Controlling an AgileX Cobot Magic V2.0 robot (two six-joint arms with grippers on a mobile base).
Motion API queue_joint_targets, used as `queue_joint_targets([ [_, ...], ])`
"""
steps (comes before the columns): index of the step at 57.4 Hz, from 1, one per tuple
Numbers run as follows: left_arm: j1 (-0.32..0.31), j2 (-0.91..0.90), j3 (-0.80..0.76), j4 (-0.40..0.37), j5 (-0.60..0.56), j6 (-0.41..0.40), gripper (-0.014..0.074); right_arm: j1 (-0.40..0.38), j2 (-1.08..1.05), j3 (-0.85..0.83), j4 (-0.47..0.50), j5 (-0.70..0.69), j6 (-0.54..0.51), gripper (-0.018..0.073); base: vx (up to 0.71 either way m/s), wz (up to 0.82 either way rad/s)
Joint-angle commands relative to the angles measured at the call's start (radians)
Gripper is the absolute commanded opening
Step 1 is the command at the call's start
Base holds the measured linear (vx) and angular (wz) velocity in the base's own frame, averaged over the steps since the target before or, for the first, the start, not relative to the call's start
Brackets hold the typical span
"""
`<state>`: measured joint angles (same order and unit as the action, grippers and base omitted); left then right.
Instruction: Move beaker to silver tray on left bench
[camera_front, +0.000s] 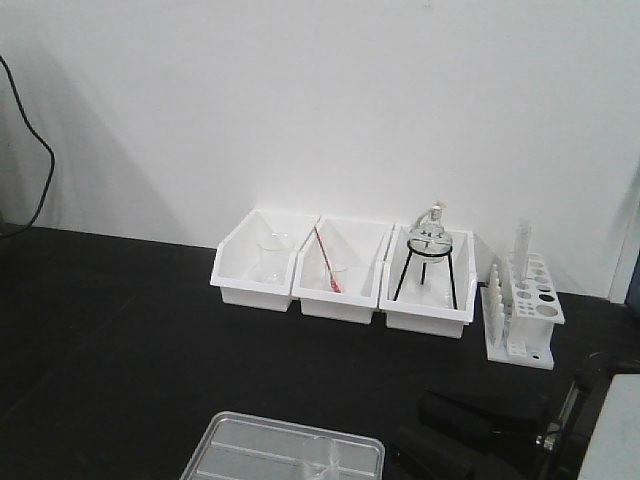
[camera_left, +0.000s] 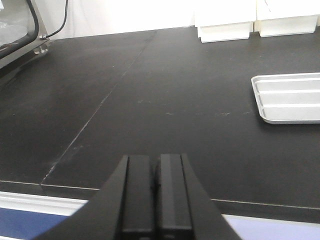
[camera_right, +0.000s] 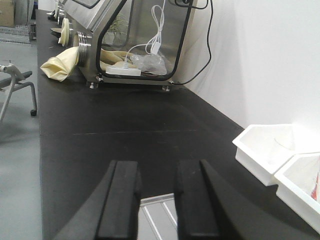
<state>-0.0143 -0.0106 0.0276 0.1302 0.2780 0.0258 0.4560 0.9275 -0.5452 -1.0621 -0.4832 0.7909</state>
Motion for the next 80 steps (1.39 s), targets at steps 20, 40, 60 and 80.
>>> queue_joint_targets([
  [20,-0.002,-0.019,0.028,-0.006,-0.078,-0.006,-0.0006,-0.058,-0.413,-0.027,0.640,0.483,-0.512,-0.0015,0.00,0.00],
  [40,-0.002,-0.019,0.028,-0.006,-0.078,-0.006,-0.0006,-0.400,-0.810,0.302,1.009,0.453,-0.854,-0.0009,0.00,0.00],
  [60,-0.002,-0.018,0.028,-0.006,-0.078,-0.006,-0.0006,-0.377,-0.951,0.589,0.989,0.425,-0.775,-0.0008,0.00,0.00],
  [80,-0.002,-0.018,0.028,-0.006,-0.078,-0.006,-0.0006,-0.377,-0.948,0.589,0.986,0.502,-0.778,-0.0008,0.00,0.00],
])
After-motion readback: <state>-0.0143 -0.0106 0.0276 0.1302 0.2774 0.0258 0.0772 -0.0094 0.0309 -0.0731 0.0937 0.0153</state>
